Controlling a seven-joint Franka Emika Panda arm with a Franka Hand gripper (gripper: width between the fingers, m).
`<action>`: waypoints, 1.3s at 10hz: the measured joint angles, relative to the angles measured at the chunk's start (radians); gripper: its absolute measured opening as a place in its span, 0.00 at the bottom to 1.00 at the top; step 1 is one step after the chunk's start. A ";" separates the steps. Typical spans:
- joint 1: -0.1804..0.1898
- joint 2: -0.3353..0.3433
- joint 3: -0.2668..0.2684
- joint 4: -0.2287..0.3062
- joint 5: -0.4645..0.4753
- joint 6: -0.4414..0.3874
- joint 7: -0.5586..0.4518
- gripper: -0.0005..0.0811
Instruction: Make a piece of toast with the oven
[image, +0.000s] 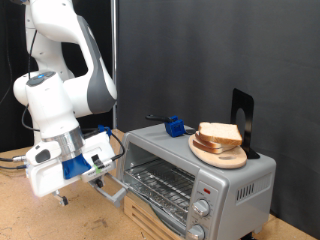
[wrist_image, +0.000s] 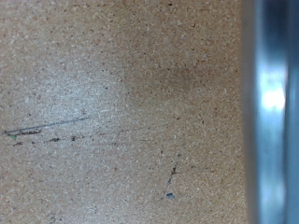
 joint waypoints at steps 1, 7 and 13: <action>-0.001 0.007 0.000 0.003 0.038 0.000 -0.038 0.84; -0.004 -0.042 -0.002 0.020 0.155 -0.128 -0.184 0.84; -0.021 -0.102 -0.002 0.015 -0.005 -0.139 -0.110 0.84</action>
